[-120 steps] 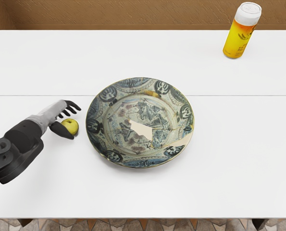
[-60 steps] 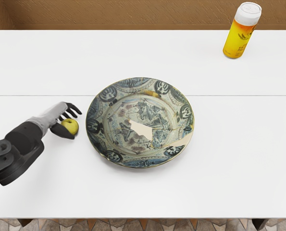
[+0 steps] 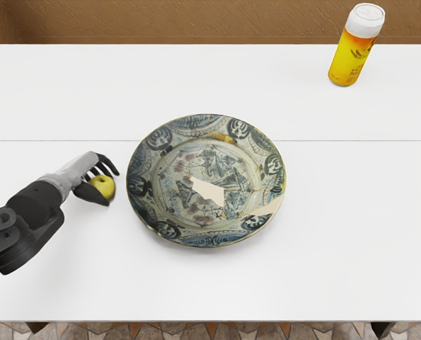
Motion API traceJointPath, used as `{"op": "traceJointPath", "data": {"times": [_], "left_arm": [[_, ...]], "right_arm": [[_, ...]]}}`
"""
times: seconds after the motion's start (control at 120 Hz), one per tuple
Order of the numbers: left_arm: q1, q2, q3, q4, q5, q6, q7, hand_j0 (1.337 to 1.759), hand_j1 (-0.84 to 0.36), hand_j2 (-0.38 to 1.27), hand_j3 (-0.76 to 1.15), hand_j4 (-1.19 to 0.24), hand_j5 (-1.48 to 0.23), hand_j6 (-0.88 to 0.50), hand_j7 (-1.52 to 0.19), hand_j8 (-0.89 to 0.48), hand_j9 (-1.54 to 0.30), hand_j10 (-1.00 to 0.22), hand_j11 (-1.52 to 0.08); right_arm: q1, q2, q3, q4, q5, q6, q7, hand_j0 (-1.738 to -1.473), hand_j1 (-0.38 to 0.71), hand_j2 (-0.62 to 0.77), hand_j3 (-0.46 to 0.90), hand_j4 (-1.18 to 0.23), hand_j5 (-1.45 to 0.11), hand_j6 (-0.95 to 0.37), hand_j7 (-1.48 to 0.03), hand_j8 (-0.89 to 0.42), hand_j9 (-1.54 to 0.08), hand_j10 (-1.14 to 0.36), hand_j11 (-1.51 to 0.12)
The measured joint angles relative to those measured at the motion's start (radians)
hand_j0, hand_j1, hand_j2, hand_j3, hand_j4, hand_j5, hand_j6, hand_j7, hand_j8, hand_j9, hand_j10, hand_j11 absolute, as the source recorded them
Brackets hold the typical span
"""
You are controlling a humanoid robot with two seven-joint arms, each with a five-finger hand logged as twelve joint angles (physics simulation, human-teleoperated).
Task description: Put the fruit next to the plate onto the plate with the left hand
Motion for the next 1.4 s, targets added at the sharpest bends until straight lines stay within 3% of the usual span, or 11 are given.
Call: {"op": "traceJointPath", "data": {"times": [0.342, 0.7, 0.783, 0.833, 0.917, 0.992, 1.1, 1.4], "left_arm": [[0.001, -0.001, 0.0, 0.0, 0.0, -0.001, 0.001, 1.653, -0.26, 0.26, 0.0, -0.69, -0.87, -0.5, -0.89, -0.43, -0.9, -0.63, -0.9], [-0.002, 0.025, 0.0, -0.018, -0.004, -0.001, 0.002, 1.649, -0.17, 0.18, 0.0, -0.77, -1.0, -0.52, -1.01, -0.46, -1.01, -0.67, -1.02], [-0.003, 0.047, -0.002, -0.038, -0.005, -0.001, 0.002, 1.649, -0.21, 0.3, 0.0, -0.78, -1.02, -0.53, -1.02, -0.46, -1.03, -0.65, -1.04], [-0.005, 0.058, -0.004, -0.048, -0.005, -0.002, 0.001, 1.649, -0.2, 0.28, 0.0, -0.78, -1.03, -0.53, -1.03, -0.45, -1.04, -0.64, -1.05], [-0.035, 0.101, -0.009, -0.067, -0.01, -0.001, 0.002, 1.648, -0.19, 0.26, 0.0, -0.79, -1.05, -0.54, -1.04, -0.47, -1.05, -0.66, -1.06], [-0.051, 0.103, -0.011, -0.075, -0.013, -0.001, 0.001, 1.648, -0.23, 0.34, 0.0, -0.79, -1.05, -0.52, -1.05, -0.44, -1.06, -0.63, -1.07], [-0.082, 0.105, -0.014, -0.08, -0.015, -0.002, 0.001, 1.648, -0.2, 0.26, 0.0, -0.8, -1.06, -0.52, -1.06, -0.44, -1.06, -0.63, -1.08], [-0.161, 0.099, -0.015, -0.083, -0.022, -0.01, 0.0, 1.648, -0.26, 0.34, 0.0, -0.79, -1.08, -0.48, -1.07, -0.4, -1.08, -0.59, -1.09]], "right_arm": [[0.0, 0.0, 0.0, 0.0, 0.0, 0.001, 0.0, -1.658, -0.35, 0.0, 0.0, 0.0, 0.0, 0.0, 0.0, 0.0, 0.0, 0.0, 0.0], [0.0, 0.0, 0.0, 0.0, 0.0, 0.001, 0.0, -1.658, -0.35, 0.0, 0.0, 0.0, 0.0, 0.0, 0.0, 0.0, 0.0, 0.0, 0.0], [0.0, 0.0, 0.0, 0.0, 0.0, 0.001, 0.0, -1.658, -0.35, 0.0, 0.0, 0.0, 0.0, 0.0, 0.0, 0.0, 0.0, 0.0, 0.0], [0.001, 0.0, 0.0, 0.0, 0.0, 0.001, 0.0, -1.658, -0.35, 0.0, 0.0, 0.0, 0.0, 0.0, 0.0, 0.0, 0.0, 0.0, 0.0], [0.002, 0.0, 0.0, 0.0, -0.001, 0.001, -0.001, -1.658, -0.35, 0.0, 0.0, 0.0, 0.0, 0.0, 0.0, 0.0, 0.0, 0.0, 0.0], [0.004, 0.0, 0.001, 0.0, 0.0, 0.001, -0.001, -1.658, -0.35, 0.0, 0.0, 0.0, 0.0, 0.0, 0.0, 0.0, 0.0, 0.0, 0.0], [0.005, 0.0, 0.001, 0.0, 0.0, 0.001, -0.001, -1.658, -0.35, 0.0, 0.0, 0.0, 0.0, 0.0, 0.0, 0.0, 0.0, 0.0, 0.0], [0.007, 0.0, 0.001, 0.0, 0.0, 0.001, -0.001, -1.658, -0.35, 0.0, 0.0, 0.0, 0.0, 0.0, 0.0, 0.0, 0.0, 0.0, 0.0]]}}
